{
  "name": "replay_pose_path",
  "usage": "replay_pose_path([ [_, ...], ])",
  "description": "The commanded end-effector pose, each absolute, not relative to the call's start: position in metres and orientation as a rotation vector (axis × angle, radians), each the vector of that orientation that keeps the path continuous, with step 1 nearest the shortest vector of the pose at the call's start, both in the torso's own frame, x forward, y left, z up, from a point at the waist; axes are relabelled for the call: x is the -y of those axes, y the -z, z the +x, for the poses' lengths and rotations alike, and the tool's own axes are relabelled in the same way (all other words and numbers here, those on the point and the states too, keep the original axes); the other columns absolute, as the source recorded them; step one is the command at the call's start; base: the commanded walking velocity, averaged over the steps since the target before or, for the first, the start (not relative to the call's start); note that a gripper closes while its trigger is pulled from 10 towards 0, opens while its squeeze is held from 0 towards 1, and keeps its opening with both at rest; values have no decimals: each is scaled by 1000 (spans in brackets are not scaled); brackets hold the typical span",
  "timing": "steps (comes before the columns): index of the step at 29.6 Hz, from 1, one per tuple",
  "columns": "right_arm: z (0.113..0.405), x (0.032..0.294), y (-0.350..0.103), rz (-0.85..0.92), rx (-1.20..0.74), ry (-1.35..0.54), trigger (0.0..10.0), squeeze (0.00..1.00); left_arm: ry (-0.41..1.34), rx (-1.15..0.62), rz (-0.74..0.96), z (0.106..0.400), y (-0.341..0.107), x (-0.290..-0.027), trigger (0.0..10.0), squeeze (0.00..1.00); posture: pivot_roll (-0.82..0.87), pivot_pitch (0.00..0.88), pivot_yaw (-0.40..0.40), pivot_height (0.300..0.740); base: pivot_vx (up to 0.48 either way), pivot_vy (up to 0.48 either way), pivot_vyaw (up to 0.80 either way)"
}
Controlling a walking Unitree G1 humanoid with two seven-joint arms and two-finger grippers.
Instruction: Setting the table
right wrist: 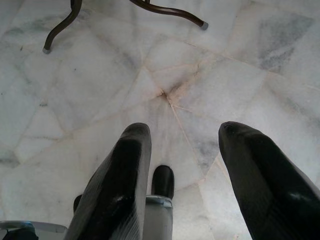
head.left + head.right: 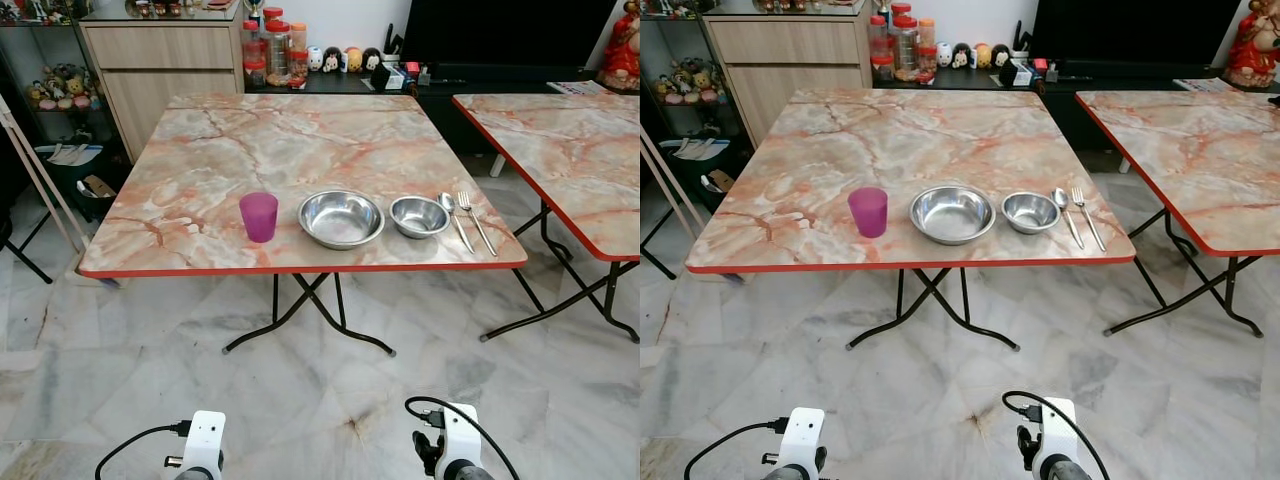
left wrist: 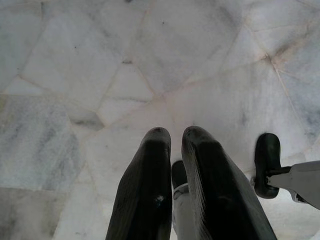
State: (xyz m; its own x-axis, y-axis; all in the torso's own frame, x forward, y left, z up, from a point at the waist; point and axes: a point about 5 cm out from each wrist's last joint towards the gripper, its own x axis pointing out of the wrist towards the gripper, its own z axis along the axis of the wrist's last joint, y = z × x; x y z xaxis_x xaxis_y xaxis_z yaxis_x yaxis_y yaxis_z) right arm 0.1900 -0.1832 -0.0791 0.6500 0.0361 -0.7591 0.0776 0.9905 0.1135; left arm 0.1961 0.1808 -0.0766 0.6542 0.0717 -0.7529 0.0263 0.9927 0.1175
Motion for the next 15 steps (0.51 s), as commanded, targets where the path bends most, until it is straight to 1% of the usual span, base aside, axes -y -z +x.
replay_pose_path([
  [1,191,186,78,137,-845,30,10000,0,-40,-810,110,204,71,-182,10000,0,46,0,-48,740,0,0,0],
  [3,191,186,78,134,-841,25,10000,0,-46,-785,103,208,69,-183,10000,0,47,0,-49,740,0,0,0],
  [8,187,183,80,122,-856,16,10000,0,-49,-761,88,207,69,-179,10000,0,56,0,-48,740,0,0,0],
  [15,186,180,81,119,-863,2,10000,0,-66,-852,111,189,79,-185,10000,0,58,0,-51,740,0,0,0],
])
